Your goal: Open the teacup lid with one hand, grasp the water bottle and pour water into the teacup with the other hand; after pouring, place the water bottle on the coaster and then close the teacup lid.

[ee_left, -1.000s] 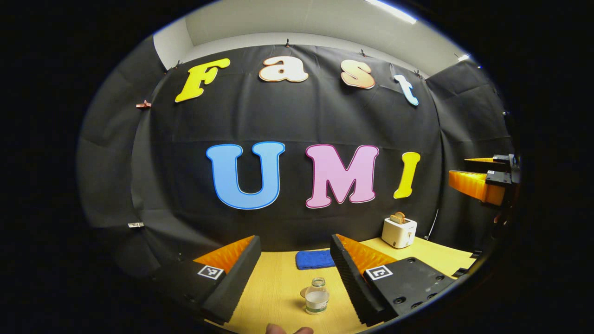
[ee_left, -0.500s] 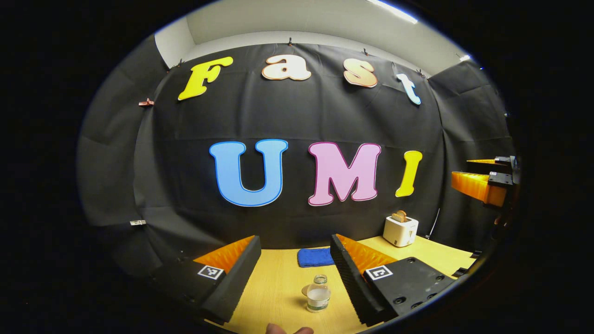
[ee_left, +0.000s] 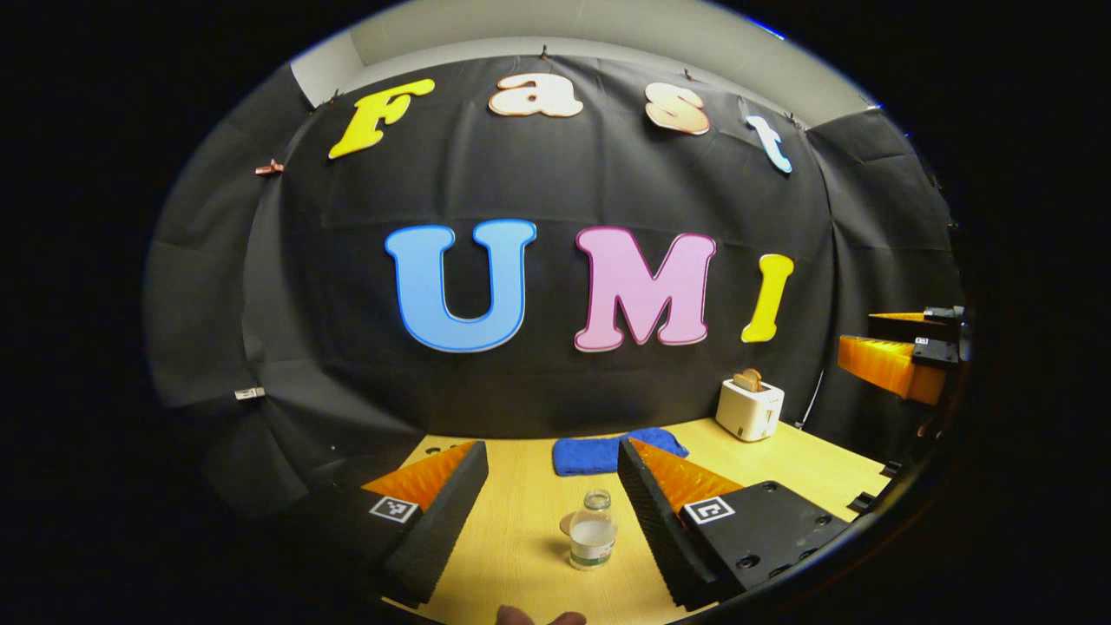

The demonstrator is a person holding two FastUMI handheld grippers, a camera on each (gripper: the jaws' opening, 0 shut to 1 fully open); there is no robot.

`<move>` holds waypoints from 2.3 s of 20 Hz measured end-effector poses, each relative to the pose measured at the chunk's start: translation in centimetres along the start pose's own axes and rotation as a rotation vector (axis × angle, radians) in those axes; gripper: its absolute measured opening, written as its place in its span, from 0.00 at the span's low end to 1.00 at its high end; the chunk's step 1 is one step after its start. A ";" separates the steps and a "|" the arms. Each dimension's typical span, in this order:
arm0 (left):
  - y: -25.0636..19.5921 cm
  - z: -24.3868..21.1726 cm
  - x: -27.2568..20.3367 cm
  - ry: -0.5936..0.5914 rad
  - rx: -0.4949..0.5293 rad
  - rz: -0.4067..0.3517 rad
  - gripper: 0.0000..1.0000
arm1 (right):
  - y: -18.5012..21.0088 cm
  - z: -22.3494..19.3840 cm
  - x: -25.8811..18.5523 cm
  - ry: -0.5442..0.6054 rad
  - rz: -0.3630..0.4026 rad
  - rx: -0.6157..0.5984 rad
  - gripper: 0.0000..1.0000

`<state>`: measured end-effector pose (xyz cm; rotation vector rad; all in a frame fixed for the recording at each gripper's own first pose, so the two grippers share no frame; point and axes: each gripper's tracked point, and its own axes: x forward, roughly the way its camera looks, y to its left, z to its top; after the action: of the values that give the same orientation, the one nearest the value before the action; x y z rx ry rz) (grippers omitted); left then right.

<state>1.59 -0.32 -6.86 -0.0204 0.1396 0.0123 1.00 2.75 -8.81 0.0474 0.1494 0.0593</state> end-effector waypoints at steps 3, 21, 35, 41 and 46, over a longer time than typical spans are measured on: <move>-0.7 -4.1 1.6 0.026 0.018 0.009 0.95 | -0.1 -5.5 1.6 0.047 0.005 0.007 0.98; -5.1 -22.0 8.3 0.132 0.010 -0.002 0.96 | 4.6 -29.9 6.8 0.252 0.173 0.034 0.89; -5.6 -24.4 10.0 0.165 -0.021 0.004 0.95 | 5.4 -32.6 7.7 0.300 0.237 0.100 0.35; -6.0 -24.6 10.4 0.161 -0.003 -0.003 0.95 | 4.6 -31.0 8.3 0.256 0.231 0.090 0.30; -5.5 -25.9 11.3 0.197 -0.023 0.025 0.95 | 1.4 -29.3 8.5 0.215 0.169 0.086 0.31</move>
<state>9.22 -6.23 -33.96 -0.0430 0.3366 0.0367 4.89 5.93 -38.96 0.1400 0.3629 0.2274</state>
